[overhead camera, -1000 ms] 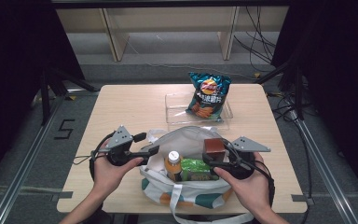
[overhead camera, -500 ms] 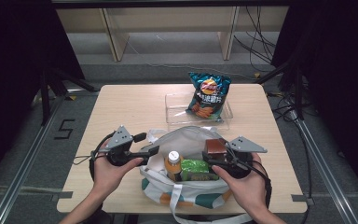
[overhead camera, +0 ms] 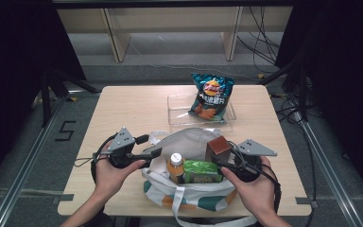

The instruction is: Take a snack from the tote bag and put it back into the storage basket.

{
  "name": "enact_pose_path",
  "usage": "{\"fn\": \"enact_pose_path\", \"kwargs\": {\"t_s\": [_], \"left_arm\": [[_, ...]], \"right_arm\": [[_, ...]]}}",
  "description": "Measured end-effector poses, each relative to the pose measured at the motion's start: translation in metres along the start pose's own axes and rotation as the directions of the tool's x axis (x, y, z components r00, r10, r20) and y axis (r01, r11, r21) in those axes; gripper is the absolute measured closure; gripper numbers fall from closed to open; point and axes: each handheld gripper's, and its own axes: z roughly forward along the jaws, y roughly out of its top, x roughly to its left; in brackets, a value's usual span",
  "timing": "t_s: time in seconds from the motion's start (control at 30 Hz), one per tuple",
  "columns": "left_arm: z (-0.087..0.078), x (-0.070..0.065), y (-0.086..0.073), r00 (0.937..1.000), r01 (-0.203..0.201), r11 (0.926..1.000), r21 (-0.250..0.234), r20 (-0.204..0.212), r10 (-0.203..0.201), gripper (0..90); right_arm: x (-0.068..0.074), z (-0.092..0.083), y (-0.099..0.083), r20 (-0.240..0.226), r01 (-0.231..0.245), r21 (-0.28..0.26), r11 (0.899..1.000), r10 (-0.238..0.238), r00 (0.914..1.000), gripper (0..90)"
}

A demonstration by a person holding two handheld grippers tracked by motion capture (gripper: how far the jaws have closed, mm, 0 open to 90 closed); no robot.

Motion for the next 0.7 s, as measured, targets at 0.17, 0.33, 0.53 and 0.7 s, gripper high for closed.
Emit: {"fn": "enact_pose_path", "kwargs": {"t_s": [0.17, 0.33, 0.53, 0.7], "left_arm": [[0.001, 0.000, -0.001, 1.0000, 0.001, 1.0000, 0.003, 0.002, -0.001, 29.7], [0.001, 0.000, -0.001, 1.0000, 0.000, 1.0000, 0.003, 0.003, 0.000, 29.6], [0.000, 0.001, -0.001, 1.0000, 0.000, 1.0000, 0.003, 0.001, 0.000, 29.7], [0.000, 0.001, -0.001, 1.0000, 0.001, 1.0000, 0.003, 0.001, -0.001, 29.7]], "right_arm": [[-0.001, 0.002, 0.001, 0.002, 0.030, 0.014, 0.999, -0.030, 0.9996, 30.0], [0.002, 0.010, 0.002, -0.001, 0.025, 0.008, 1.000, -0.025, 0.9997, 28.1], [0.002, 0.011, 0.002, 0.004, 0.038, 0.005, 0.999, -0.038, 0.9993, 38.3], [0.003, 0.005, 0.002, 0.010, 0.045, 0.006, 0.999, -0.045, 0.9989, 39.0]]}}
